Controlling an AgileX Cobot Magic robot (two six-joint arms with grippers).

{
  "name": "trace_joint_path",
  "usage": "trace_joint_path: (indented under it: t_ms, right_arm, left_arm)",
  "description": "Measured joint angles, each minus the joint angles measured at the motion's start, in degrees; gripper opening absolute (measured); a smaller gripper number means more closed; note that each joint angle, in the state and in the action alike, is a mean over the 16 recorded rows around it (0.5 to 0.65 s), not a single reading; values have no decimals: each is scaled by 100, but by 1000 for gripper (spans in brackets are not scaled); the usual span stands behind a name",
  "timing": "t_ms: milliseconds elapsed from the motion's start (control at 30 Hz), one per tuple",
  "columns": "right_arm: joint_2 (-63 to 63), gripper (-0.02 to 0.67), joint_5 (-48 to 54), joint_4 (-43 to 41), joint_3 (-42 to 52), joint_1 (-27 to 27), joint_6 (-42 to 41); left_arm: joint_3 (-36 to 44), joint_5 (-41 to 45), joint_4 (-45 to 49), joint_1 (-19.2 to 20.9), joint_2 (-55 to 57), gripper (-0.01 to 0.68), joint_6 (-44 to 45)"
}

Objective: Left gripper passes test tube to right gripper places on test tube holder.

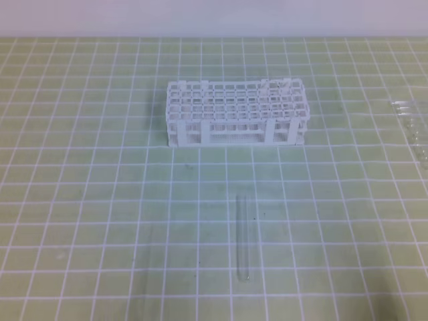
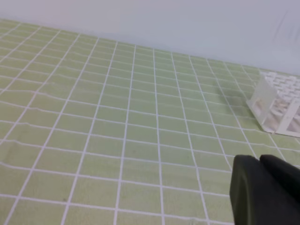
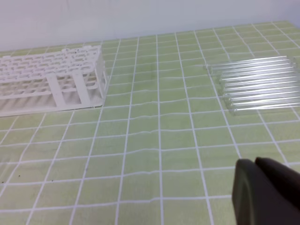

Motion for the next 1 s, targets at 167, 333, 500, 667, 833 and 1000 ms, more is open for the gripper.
trace_joint_path:
  t_ms: [167,333,500,667,833,1000]
  right_arm:
    - [0,-16,0,0,0,0,-2]
    - [0,-16,0,11,0,0,-5]
    - [0,-16,-59,183,0,0,-9]
    - [0,-16,-350,508,0,0,-10]
    - [0,-16,-824,986,0,0,-10]
    - [0,-16,-1305,1429,0,0,-7]
  left_arm:
    - [-8,7,-1,0,-2,7,16]
    - [0,2,0,0,-11,7,32]
    - [23,-27,-19,0,-46,7,49]
    - [39,-77,-78,0,-57,7,51]
    - [46,-157,-199,0,-57,7,42]
    - [39,-230,-313,0,-46,5,-75]
